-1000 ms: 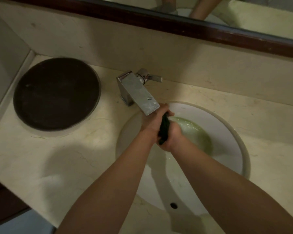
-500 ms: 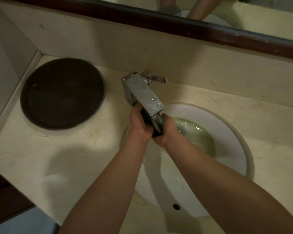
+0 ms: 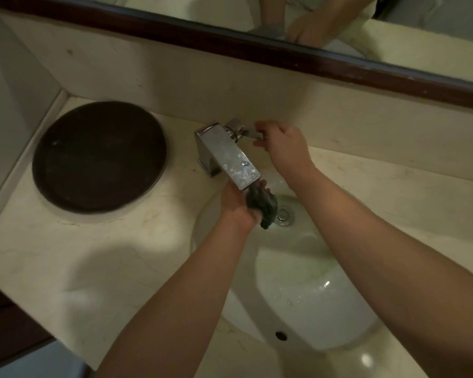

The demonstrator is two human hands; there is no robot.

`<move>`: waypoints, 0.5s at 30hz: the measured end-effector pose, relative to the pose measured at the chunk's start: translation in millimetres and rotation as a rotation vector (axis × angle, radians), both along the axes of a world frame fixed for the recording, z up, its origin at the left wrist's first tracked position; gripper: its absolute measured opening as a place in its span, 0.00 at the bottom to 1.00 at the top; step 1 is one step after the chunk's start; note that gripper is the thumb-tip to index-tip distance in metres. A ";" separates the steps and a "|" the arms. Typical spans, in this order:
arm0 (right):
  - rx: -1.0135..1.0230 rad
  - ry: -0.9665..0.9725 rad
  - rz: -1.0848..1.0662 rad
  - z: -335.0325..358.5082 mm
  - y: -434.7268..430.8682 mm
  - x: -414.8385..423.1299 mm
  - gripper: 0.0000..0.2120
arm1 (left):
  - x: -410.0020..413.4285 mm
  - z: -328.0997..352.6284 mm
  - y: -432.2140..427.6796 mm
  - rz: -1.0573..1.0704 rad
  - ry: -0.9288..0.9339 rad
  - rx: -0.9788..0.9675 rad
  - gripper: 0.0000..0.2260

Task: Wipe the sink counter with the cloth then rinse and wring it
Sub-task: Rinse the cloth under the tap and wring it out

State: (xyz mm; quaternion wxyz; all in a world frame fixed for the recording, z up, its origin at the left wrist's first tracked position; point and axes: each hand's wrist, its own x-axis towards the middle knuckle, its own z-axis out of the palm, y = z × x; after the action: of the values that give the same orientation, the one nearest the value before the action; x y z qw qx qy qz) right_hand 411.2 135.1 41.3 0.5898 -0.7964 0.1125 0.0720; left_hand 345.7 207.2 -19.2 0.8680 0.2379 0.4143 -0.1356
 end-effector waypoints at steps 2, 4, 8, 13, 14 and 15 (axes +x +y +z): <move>-0.092 0.000 0.065 5.4 3.9 -2.6 0.14 | -1.9 3.7 0.5 -0.026 -0.009 0.027 0.16; -0.093 0.013 0.063 8.2 5.1 -9.7 0.14 | -5.1 5.6 3.2 -0.031 -0.018 0.030 0.15; 0.111 0.083 0.099 14.9 -2.5 -25.7 0.12 | -19.5 8.8 3.1 -0.043 -0.042 0.095 0.11; 0.089 0.236 -0.060 -10.7 -32.3 -48.9 0.09 | -37.9 16.8 -5.0 -0.095 -0.007 0.190 0.07; 0.108 0.337 -0.159 -22.6 -40.2 -59.8 0.09 | -42.7 17.3 -6.4 -0.099 -0.002 0.208 0.07; 0.164 0.469 -0.240 -33.3 -48.4 -74.6 0.08 | -48.1 18.9 -8.1 -0.100 0.000 0.226 0.08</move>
State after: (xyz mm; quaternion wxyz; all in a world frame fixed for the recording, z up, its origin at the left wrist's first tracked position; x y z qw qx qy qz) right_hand 336.5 86.7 8.0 0.6143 -0.6886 0.3335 0.1929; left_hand 297.5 199.1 -0.3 0.8277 0.3547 0.4147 -0.1312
